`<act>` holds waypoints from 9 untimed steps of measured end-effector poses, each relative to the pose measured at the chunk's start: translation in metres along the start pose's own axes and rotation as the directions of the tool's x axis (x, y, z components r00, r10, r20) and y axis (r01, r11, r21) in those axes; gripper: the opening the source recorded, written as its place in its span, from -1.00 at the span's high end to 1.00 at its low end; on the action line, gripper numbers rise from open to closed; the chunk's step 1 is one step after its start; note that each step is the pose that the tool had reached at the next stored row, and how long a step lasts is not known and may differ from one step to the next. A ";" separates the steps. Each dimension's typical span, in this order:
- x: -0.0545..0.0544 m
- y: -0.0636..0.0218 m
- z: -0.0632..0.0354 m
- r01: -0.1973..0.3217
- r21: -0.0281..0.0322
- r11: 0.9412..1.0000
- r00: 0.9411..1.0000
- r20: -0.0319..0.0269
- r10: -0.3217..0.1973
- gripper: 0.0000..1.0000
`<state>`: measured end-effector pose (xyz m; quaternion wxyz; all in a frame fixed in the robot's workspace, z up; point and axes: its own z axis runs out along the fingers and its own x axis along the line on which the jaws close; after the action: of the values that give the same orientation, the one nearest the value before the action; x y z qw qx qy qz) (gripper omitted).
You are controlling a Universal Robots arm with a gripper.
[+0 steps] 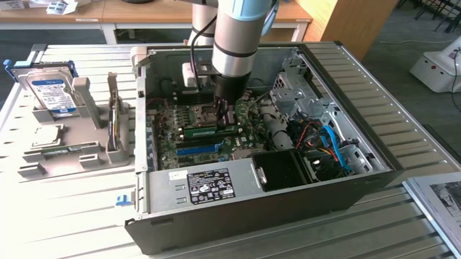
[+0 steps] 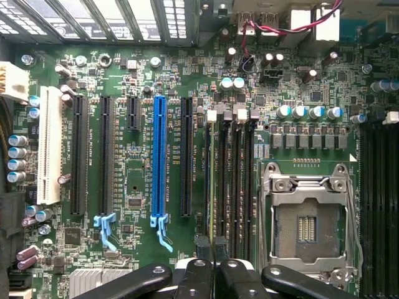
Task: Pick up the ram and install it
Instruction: 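Insert the ram into the slot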
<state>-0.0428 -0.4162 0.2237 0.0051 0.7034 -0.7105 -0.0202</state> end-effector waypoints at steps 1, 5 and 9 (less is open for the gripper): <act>0.000 0.0000 0.0002 0.000 0.000 1.000 1.000 0.000 0.000 0.76; 0.000 0.0000 0.0011 0.000 0.000 1.000 1.000 0.000 0.000 0.76; 0.000 -0.0001 0.0013 0.000 0.000 1.000 1.000 0.000 0.000 0.76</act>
<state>-0.0428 -0.4162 0.2224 0.0051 0.7034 -0.7105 -0.0202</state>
